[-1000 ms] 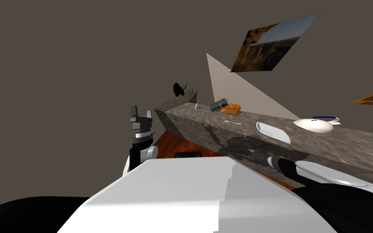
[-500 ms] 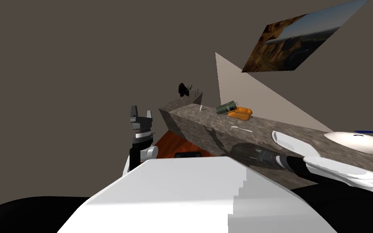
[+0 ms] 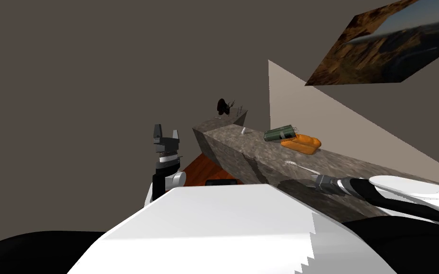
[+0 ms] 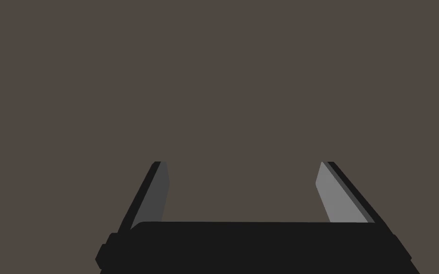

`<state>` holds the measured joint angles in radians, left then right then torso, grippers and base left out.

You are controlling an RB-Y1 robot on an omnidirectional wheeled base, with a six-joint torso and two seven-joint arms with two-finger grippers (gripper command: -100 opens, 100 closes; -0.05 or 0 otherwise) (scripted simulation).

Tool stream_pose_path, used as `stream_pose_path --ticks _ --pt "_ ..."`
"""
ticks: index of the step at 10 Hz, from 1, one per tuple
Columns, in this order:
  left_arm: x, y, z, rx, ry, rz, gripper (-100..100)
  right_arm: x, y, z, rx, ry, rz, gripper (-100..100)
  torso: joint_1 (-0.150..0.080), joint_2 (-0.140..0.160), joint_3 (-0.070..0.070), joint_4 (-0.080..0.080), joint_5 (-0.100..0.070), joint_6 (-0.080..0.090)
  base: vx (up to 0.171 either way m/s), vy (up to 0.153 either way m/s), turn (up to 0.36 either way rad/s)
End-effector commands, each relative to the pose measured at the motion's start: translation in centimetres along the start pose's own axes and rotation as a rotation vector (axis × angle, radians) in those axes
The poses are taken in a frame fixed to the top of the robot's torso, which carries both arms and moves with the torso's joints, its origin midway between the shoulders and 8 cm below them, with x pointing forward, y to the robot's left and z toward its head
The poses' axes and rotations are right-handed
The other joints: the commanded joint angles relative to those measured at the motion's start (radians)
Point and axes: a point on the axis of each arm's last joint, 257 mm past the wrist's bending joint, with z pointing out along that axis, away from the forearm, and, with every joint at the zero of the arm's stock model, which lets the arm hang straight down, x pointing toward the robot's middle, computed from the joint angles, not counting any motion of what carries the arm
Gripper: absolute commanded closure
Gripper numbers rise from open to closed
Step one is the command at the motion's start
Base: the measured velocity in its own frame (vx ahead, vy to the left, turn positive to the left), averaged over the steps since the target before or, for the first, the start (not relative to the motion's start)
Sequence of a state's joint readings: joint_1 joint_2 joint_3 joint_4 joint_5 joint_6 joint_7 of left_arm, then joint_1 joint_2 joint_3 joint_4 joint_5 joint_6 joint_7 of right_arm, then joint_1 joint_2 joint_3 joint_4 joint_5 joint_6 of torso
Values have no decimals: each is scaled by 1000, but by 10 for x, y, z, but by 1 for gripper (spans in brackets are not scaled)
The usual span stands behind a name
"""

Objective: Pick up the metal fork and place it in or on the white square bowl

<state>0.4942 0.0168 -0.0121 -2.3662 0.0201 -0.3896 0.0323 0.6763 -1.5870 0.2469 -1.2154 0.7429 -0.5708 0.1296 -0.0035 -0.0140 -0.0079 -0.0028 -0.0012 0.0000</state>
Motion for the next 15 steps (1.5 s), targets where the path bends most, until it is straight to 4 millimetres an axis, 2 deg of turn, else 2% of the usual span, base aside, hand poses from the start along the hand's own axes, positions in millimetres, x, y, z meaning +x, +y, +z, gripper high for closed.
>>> stream_pose_path --ticks 1,3,4,5,6,7,8,9,13,14,15 --pt "0 0 0 0 0 0 0 7 -9 -9 -6 32 -16 -100 0 0 0 0 0 0 173 -58 196" --pt "0 0 0 0 0 0 0 13 -18 -19 -15 66 -31 -100 1 1 0 0 0 0 166 -56 199" --pt "0 0 0 0 0 0 0 11 -17 -15 -9 54 -27 -100 0 0 0 0 0 0 79 -40 55" --pt "0 0 0 0 0 0 0 11 -17 -16 -11 55 -28 0 2 5 3 1 0 2 15 -7 -3" --pt "0 0 0 0 0 0 0 19 -10 -8 -6 55 -16 -100 4 10 6 2 1 2 17 -14 78" --pt "0 0 0 0 0 0 0 25 -5 -3 -4 55 -9 -100 4 11 7 3 1 2 -10 -16 60" --pt "0 0 0 0 0 0 0 21 -7 -6 -7 54 -14 -100 4 13 8 3 1 2 -6 -6 13" --pt "0 0 0 0 0 0 0 21 -7 -5 -6 54 -14 100 5 14 8 3 1 2 0 0 0" --pt "0 0 0 0 0 0 0 20 -11 -7 3 55 -16 100 5 14 8 2 -3 3 0 0 0" --pt "0 0 0 0 0 0 0 20 -11 -7 3 55 -16 0 5 14 8 2 -3 3 0 0 0" --pt "0 0 0 0 0 0 0 12 -2 -6 -30 42 -22 -100 5 14 8 2 -3 3 -55 -65 177"
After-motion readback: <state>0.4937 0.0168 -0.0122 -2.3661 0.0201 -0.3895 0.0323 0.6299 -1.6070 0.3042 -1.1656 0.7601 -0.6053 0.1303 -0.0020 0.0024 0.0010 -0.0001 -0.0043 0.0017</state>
